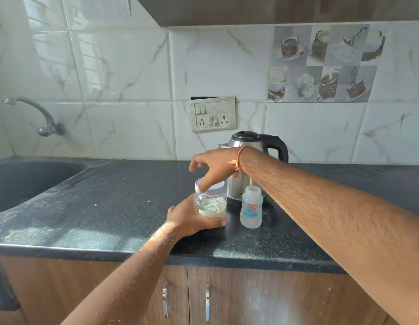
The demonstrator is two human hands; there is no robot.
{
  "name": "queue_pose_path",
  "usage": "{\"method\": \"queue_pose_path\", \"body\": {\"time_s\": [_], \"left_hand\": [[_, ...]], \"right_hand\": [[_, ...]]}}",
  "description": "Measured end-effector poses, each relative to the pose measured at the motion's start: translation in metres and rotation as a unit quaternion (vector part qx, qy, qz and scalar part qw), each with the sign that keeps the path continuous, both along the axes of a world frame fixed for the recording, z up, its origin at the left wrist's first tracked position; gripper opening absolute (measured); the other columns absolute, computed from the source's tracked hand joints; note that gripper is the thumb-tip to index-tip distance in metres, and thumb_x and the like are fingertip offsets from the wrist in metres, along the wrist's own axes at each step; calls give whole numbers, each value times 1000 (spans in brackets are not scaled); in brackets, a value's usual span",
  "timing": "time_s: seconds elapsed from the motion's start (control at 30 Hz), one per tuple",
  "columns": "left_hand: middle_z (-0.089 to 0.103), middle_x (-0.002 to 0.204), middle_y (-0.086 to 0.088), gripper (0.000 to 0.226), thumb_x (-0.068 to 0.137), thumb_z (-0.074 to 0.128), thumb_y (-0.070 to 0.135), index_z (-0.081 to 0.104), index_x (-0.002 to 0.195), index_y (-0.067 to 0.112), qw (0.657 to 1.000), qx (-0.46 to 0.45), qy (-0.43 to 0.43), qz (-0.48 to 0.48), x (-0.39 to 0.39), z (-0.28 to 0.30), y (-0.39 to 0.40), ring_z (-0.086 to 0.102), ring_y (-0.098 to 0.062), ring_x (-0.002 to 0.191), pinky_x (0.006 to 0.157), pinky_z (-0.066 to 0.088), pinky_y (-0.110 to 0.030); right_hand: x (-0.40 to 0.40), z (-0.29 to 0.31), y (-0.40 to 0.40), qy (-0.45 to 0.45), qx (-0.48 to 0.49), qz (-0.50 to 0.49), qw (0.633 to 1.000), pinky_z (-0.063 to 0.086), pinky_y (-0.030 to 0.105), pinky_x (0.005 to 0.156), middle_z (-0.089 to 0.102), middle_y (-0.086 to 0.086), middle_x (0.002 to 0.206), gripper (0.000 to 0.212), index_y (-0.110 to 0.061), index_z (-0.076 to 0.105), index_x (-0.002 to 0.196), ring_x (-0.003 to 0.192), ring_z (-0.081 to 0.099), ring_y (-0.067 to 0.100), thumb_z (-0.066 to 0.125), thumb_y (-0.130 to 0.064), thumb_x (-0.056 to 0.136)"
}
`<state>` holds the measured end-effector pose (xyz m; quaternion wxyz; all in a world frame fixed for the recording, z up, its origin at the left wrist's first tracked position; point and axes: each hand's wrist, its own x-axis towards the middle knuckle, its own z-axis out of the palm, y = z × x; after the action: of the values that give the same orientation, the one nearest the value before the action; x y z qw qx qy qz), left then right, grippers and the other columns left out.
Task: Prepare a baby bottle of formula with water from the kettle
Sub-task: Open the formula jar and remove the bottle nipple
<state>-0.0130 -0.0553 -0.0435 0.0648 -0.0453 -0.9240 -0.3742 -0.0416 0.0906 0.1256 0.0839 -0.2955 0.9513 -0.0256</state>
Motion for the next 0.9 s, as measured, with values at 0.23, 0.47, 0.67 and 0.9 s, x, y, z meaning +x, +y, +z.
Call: {"method": "queue_pose_path", "body": {"time_s": [0.23,0.47,0.67,0.9], "left_hand": [[67,111,40,83,47,77,90,54,120,58,1000,0,-1,3,-3,-2,-1,63,-7,123,126,28,-50],[64,109,41,67,69,93,73,53,120,55,1000,-10,14,20,-3,-4,0,60,-5,119,118,26,-44],[65,110,40,73,60,88,83,53,118,57,1000,-11,12,13,-4,-5,-1,60,-6,119,117,25,-44],[69,110,38,69,55,84,86,54,112,59,1000,1,8,4,-6,-6,-3,62,-5,117,118,27,-46]], "right_hand": [[-4,0,1,-18,0,13,1000,65,46,89,62,-17,141,72,-44,51,151,124,63,18,84,-37,88],[-3,-8,-2,40,35,5,999,65,36,71,57,-5,147,79,-45,43,159,113,73,23,77,-63,90],[-3,-3,-2,-18,19,16,1000,68,46,85,52,-13,146,82,-45,46,156,131,61,22,88,-49,86],[-7,-7,0,-15,29,22,999,67,41,80,53,-12,153,79,-42,48,155,128,60,20,88,-39,87]]}}
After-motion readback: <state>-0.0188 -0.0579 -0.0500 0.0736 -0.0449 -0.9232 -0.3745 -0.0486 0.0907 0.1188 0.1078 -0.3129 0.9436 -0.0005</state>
